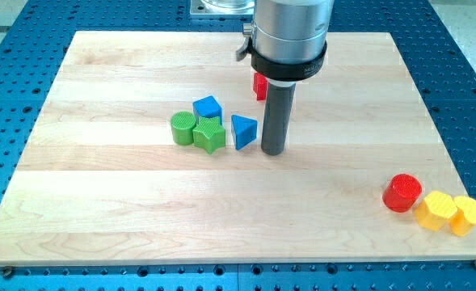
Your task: Place the blue triangle and red star in a vertical line
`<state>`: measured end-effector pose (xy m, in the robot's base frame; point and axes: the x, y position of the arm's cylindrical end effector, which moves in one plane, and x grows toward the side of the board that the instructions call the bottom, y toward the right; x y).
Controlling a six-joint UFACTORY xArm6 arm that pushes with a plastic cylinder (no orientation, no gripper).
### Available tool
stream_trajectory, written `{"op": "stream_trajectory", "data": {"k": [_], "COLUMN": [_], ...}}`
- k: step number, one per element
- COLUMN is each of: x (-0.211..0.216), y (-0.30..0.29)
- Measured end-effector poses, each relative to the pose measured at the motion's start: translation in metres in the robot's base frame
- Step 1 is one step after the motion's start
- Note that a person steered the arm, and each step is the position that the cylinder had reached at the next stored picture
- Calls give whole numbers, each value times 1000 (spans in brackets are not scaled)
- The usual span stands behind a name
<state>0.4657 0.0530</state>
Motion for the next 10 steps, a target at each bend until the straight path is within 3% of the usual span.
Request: {"op": "stream_trajectory", "data": {"k": [3, 8, 9, 10], "x": [7, -63, -45, -62], "y": [2, -12, -2, 34]}}
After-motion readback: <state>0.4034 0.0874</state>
